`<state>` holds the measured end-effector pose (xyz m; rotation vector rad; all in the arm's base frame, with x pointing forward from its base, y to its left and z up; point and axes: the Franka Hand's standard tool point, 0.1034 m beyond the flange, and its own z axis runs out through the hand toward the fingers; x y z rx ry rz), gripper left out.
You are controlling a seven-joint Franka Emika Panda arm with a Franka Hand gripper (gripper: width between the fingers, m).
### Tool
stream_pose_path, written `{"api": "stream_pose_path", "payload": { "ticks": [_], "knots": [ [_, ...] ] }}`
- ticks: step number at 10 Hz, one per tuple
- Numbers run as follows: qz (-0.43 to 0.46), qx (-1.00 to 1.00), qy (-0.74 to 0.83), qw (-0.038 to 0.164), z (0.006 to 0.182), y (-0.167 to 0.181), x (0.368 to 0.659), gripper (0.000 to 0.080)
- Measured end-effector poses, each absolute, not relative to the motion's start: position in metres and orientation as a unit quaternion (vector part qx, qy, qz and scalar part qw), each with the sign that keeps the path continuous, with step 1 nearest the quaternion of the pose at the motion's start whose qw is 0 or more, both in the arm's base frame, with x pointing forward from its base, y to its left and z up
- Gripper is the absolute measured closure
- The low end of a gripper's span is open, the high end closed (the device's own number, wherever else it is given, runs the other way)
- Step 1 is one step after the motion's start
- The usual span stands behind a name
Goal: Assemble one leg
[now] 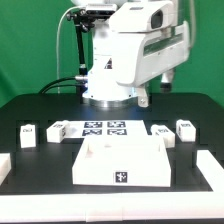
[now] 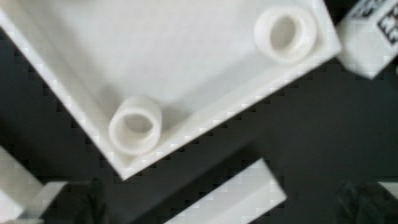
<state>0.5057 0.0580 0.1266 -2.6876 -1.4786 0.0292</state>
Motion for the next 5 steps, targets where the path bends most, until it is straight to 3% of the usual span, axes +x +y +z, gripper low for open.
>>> {"api": "stream_pose_path", "payload": {
  "ticks": [3,5],
  "knots": [
    [0.013,-0.816,-0.577,0.036,0.112,0.040,0.483,0.0149],
    [0.014,-0.820,-0.571,0.036,0.111,0.040,0.483,0.0149]
  ]
}}
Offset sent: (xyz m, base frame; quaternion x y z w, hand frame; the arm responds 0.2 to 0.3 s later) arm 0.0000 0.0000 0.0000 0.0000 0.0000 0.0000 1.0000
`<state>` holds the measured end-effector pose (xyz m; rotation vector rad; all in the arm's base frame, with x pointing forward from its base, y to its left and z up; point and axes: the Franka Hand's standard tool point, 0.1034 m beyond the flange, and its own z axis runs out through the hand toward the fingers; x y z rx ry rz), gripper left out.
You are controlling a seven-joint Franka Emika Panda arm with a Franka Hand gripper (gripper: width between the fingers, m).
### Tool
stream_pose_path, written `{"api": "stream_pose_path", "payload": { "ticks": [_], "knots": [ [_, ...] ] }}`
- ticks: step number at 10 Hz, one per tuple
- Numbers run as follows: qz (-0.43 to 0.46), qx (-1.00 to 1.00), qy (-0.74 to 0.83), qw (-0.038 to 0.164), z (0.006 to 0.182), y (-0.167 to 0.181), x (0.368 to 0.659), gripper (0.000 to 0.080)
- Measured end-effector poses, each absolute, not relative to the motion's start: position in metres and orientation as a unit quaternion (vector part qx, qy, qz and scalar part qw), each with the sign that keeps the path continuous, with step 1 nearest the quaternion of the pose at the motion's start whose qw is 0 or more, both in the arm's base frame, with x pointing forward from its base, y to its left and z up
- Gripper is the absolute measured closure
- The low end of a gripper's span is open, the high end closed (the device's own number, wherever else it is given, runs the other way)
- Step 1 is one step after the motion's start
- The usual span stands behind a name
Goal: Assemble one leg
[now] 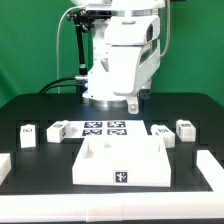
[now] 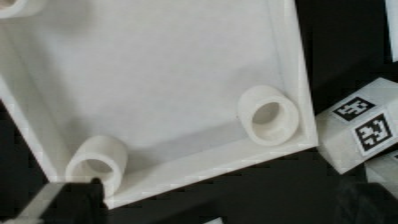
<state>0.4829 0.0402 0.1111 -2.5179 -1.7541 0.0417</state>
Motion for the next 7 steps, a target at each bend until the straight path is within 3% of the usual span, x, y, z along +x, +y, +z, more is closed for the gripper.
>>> {"api": "stream_pose_path", "payload": {
  "ticks": [3,6,7],
  "knots": [
    [0.014,-0.817,-0.575,0.037,0.109,0.039,0.481,0.0149],
    [0.000,-0.757,-0.653,0.029,0.083,0.030,0.454,0.0149],
    [-0.013,-0.739,-0.674,0.015,0.078,0.030,0.449,0.0149]
  ]
}}
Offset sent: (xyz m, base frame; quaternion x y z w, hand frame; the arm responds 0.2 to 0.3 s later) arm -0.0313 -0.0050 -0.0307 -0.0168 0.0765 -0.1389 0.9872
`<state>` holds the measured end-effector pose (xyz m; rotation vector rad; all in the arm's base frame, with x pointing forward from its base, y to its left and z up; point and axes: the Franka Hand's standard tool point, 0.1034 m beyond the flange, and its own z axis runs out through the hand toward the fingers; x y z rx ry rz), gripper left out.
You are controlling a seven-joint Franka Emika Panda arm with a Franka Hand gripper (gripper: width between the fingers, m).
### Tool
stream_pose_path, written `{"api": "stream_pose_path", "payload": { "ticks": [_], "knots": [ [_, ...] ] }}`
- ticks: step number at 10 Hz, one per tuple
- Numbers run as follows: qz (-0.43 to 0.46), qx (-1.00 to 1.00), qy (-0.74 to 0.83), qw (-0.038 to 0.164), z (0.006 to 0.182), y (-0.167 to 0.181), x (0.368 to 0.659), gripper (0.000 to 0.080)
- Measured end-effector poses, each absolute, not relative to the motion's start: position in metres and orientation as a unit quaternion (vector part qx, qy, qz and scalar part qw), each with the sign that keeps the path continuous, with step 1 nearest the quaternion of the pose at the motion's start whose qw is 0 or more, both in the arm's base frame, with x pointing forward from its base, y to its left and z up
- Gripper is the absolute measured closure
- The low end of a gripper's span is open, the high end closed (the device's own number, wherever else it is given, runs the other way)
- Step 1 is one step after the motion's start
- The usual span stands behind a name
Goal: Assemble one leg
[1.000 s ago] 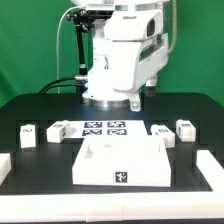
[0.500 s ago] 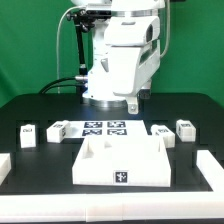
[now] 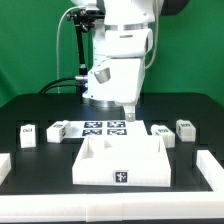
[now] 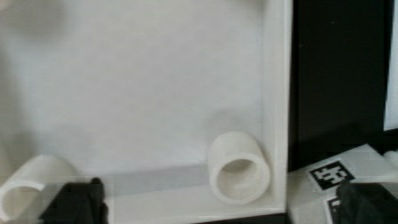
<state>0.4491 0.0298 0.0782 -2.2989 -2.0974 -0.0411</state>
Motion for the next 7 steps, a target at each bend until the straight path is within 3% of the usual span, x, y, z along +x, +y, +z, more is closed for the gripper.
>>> {"api": "stream_pose_path", "payload": {
  "ticks": [5,7],
  "knots": [
    [-0.013,-0.737,-0.675,0.012,0.074,0.028,0.442,0.0149],
    [-0.004,-0.735,-0.677,0.021,0.058,0.017,0.435,0.0149]
  ]
}}
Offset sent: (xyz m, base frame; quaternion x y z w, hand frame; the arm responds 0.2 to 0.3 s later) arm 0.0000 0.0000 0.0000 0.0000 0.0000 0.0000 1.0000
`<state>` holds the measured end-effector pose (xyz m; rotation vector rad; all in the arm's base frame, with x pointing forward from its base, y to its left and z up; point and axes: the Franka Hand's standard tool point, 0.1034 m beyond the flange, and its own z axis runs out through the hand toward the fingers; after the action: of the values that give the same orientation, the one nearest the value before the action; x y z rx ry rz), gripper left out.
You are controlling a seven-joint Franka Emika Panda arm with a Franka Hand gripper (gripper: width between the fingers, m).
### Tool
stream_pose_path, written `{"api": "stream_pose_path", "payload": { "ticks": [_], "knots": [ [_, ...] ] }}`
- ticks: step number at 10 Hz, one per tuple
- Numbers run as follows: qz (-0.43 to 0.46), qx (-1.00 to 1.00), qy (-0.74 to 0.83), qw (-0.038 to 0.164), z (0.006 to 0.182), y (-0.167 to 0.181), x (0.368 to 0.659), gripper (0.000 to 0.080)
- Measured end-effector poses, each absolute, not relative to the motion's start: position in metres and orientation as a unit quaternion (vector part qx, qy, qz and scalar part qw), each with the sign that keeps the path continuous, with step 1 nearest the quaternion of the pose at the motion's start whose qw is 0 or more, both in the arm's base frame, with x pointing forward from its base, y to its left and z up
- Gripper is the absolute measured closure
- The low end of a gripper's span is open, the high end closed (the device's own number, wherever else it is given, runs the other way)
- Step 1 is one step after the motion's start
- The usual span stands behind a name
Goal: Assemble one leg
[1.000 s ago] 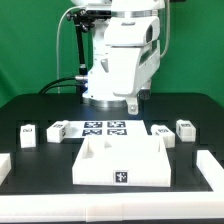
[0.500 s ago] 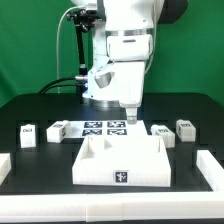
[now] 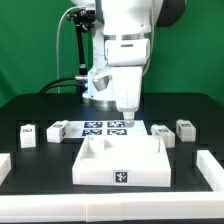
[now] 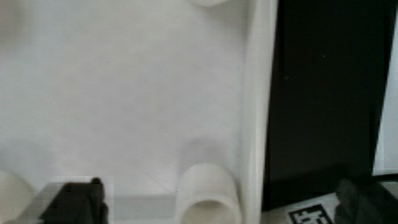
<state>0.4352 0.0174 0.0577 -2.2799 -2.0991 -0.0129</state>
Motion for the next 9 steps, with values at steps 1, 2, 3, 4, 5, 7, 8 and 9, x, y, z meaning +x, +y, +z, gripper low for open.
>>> {"api": "stream_pose_path", "payload": {
  "ticks": [1,2,3,4,5,7,8,9],
  "knots": [
    [0.002,-0.741,-0.671,0.030,0.046,0.012,0.429,0.0149],
    [0.008,-0.744,-0.667,0.038,0.034,0.008,0.423,0.0149],
    [0.012,-0.747,-0.663,0.044,0.025,0.005,0.418,0.0149],
    [0.014,-0.750,-0.659,0.048,0.016,0.003,0.414,0.0149],
    [0.018,-0.751,-0.658,0.053,0.011,0.004,0.411,0.0149],
    [0.019,-0.754,-0.654,0.054,0.010,0.006,0.411,0.0149],
    [0.017,-0.754,-0.654,0.053,0.012,0.006,0.412,0.0197],
    [0.018,-0.755,-0.654,0.054,0.010,0.006,0.411,0.0197]
  ]
}}
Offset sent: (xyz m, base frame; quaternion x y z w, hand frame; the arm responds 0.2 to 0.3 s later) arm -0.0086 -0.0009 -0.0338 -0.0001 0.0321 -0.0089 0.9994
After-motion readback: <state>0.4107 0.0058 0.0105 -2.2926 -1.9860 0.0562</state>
